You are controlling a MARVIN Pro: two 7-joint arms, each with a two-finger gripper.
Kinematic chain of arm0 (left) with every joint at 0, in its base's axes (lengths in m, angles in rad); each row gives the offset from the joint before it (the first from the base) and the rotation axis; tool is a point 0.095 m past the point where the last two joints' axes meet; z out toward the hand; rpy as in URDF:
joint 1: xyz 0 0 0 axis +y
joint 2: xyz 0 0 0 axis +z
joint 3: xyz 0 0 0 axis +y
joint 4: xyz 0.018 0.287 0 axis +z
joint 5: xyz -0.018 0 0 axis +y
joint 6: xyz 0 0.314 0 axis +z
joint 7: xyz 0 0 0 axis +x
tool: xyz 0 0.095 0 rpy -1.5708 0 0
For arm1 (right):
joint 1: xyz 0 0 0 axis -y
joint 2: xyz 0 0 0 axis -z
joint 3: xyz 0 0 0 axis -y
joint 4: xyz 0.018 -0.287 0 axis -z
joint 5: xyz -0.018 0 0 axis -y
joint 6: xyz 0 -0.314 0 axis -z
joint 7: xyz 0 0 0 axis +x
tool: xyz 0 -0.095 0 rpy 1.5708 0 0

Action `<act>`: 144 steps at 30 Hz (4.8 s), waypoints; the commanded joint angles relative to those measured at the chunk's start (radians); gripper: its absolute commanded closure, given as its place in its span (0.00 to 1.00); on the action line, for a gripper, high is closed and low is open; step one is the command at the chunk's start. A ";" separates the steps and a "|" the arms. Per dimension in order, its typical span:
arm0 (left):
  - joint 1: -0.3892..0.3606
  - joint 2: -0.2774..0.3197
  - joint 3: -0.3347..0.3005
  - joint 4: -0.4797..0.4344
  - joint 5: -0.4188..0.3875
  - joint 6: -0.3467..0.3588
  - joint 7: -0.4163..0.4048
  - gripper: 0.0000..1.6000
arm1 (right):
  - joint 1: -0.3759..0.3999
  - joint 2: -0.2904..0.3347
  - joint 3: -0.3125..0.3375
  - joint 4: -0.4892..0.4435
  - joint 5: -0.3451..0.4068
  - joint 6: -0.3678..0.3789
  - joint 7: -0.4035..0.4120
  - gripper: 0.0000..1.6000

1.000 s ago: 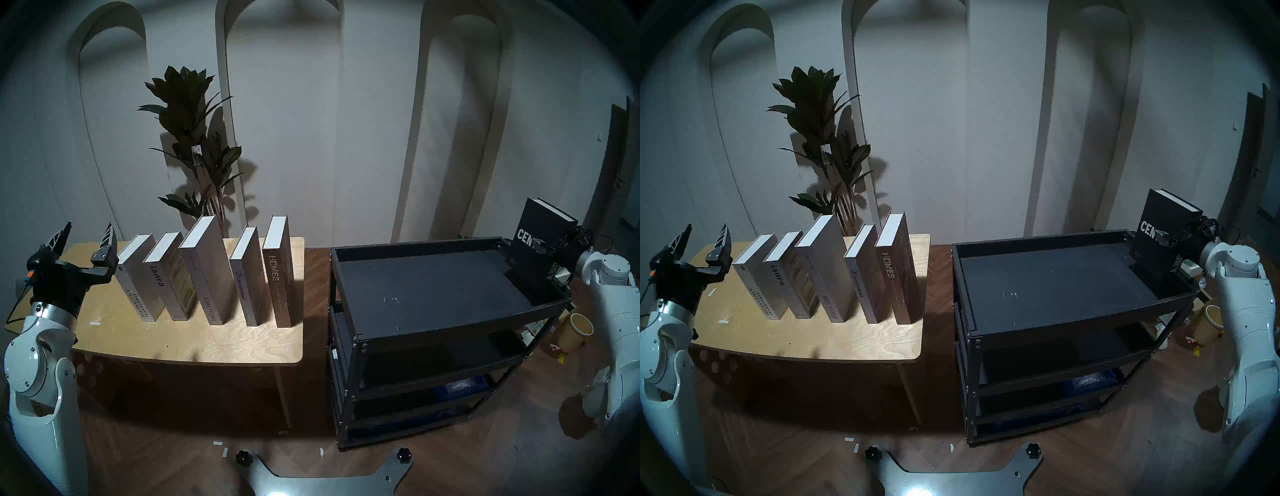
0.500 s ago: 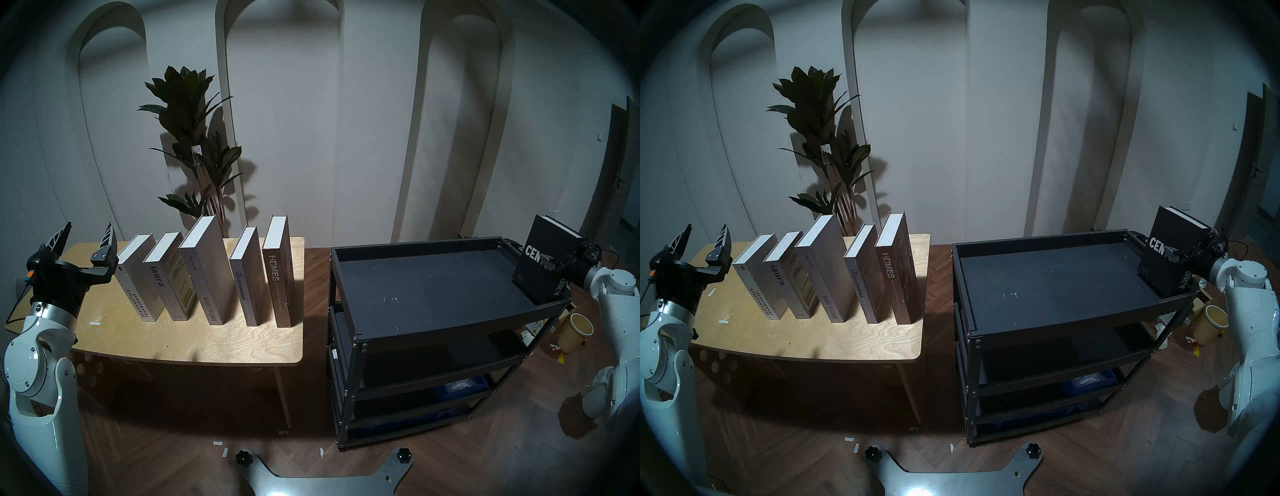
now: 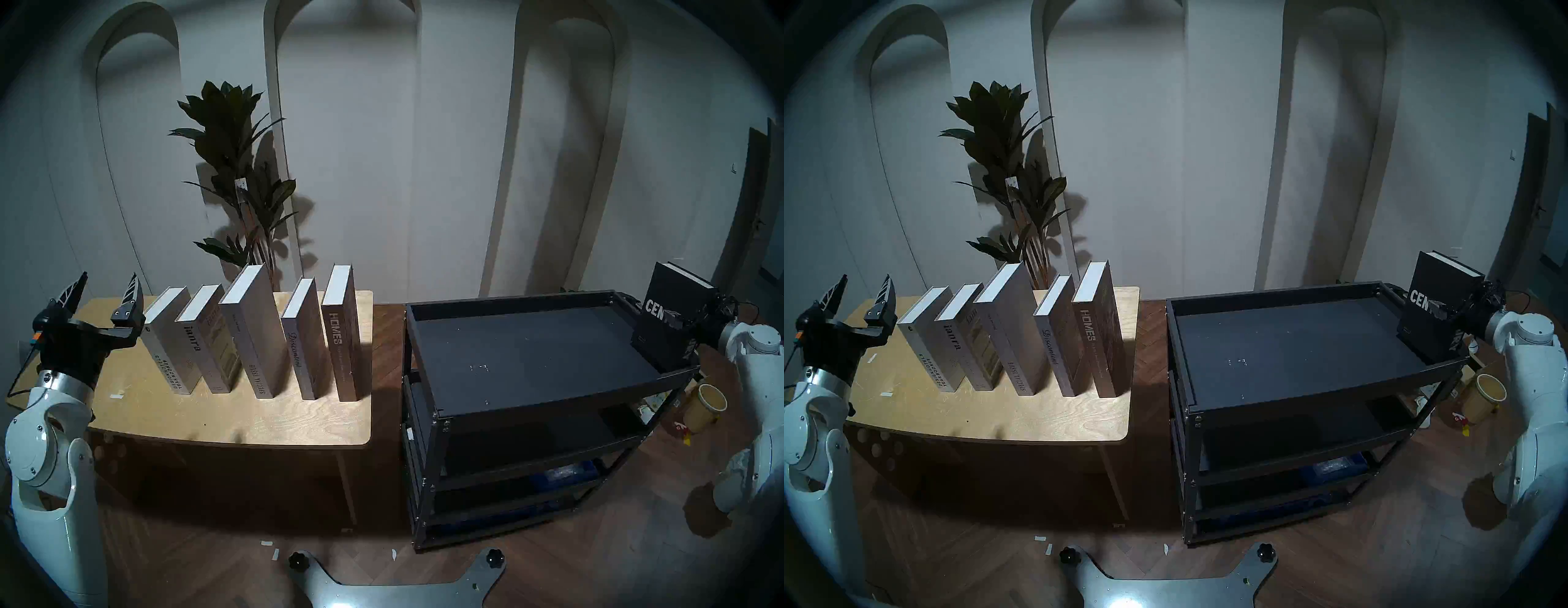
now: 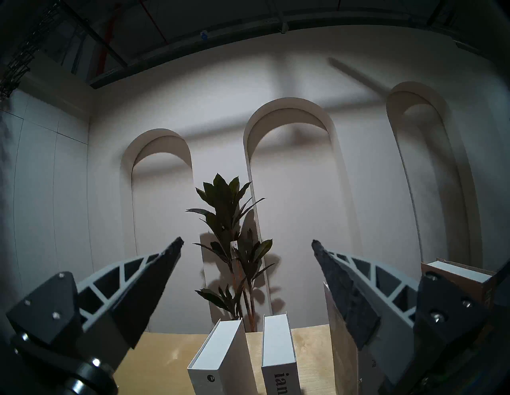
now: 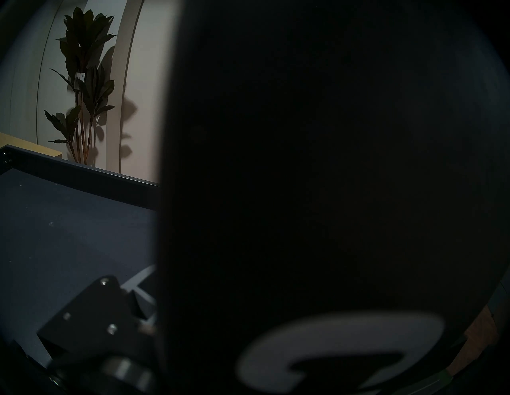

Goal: Move the books from the display table onto the shelf, standing them upright with spines facing out and tallest at one end

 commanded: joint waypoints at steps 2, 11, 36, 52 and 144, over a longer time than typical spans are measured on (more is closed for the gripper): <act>-0.005 0.002 -0.005 -0.013 -0.001 -0.004 0.001 0.00 | 0.081 0.035 0.001 0.037 -0.006 -0.050 0.026 1.00; -0.006 0.001 -0.005 -0.014 0.000 -0.004 0.001 0.00 | 0.104 0.036 0.000 0.150 -0.021 -0.112 0.063 1.00; -0.007 0.000 -0.005 -0.014 0.000 -0.003 0.000 0.00 | 0.204 0.013 0.001 0.287 -0.030 -0.165 0.084 0.00; -0.007 0.000 -0.005 -0.013 0.001 -0.003 -0.001 0.00 | 0.267 0.019 0.046 0.249 0.011 -0.141 0.134 0.00; 0.040 -0.033 -0.055 0.082 -0.026 -0.005 -0.044 0.00 | -0.034 -0.630 -0.020 -0.481 0.276 0.015 0.398 0.00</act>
